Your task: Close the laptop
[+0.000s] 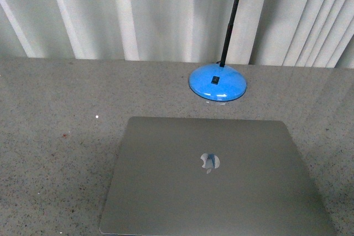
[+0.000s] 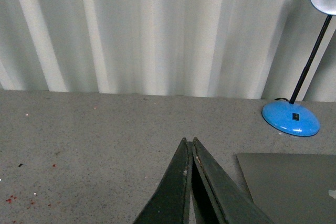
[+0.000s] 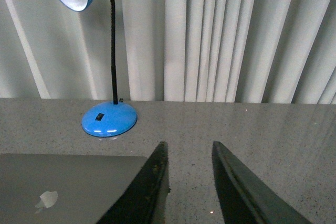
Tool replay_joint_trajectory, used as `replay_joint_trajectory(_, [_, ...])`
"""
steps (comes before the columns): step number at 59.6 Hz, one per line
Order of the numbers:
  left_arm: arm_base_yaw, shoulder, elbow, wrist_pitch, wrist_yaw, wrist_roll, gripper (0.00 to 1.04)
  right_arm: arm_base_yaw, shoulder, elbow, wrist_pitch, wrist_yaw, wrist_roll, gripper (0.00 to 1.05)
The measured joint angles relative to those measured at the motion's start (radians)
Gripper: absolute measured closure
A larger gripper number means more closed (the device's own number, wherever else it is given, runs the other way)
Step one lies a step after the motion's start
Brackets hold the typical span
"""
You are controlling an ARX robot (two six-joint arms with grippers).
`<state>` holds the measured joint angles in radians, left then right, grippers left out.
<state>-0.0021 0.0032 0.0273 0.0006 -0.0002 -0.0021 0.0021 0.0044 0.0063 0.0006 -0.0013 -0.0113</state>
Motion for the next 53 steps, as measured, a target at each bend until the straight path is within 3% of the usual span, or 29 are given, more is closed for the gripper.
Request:
replay_joint_trajectory(22, [0.0, 0.0, 0.0, 0.0, 0.0, 0.0, 0.15, 0.0, 0.0, 0.0, 0.0, 0.0, 0.0, 0.06])
replay_joint_trajectory(25, [0.0, 0.0, 0.0, 0.0, 0.0, 0.0, 0.06, 0.0, 0.0, 0.0, 0.0, 0.0, 0.001, 0.07])
replay_joint_trajectory(53, [0.0, 0.0, 0.0, 0.0, 0.0, 0.0, 0.07, 0.0, 0.0, 0.0, 0.0, 0.0, 0.0, 0.07])
